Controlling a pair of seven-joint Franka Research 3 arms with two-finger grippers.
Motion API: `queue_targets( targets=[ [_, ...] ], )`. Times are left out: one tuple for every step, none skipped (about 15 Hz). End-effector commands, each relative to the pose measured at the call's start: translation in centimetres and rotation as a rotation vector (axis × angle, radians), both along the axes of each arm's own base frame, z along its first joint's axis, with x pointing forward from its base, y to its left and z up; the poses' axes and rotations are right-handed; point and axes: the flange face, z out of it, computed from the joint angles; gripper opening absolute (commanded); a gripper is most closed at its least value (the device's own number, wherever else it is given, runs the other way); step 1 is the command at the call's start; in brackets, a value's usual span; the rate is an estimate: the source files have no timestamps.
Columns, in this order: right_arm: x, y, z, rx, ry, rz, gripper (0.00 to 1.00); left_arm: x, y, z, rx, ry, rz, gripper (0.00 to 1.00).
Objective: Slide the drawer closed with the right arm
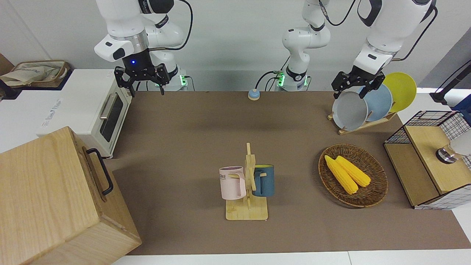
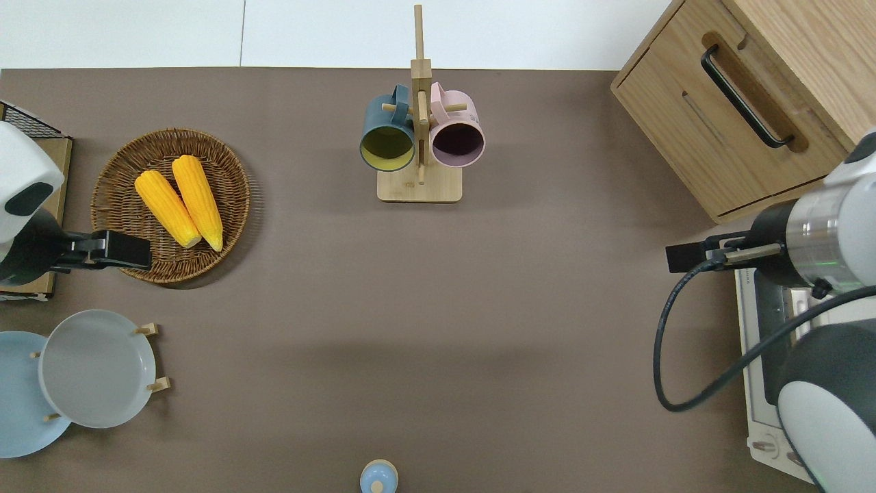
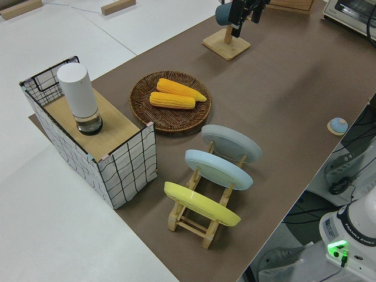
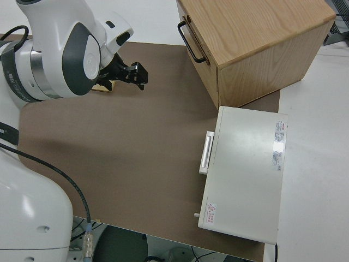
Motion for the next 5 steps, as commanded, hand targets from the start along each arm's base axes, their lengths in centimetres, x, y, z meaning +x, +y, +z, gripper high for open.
queue_targets(
  targets=[
    [-0.35, -0.24, 0.52, 0.017, 0.018, 0.015, 0.981, -0.4, 0.24, 0.54, 0.014, -0.001, -0.002, 1.0],
    [-0.35, -0.16, 0.81, 0.008, 0.011, 0.018, 0.981, -0.41, 0.24, 0.47, 0.014, 0.001, -0.002, 1.0],
    [-0.43, -0.18, 0.89, 0.007, 0.02, 0.018, 0.983, -0.41, 0.24, 0.47, 0.014, 0.001, -0.002, 1.0],
    [-0.52, -0.03, 0.84, 0.006, 0.026, 0.02, 0.983, -0.4, 0.24, 0.54, 0.014, -0.001, -0.002, 1.0],
    [-0.6, 0.31, 0.81, 0.006, 0.029, 0.023, 0.983, -0.41, 0.24, 0.47, 0.014, 0.001, -0.002, 1.0]
  ],
)
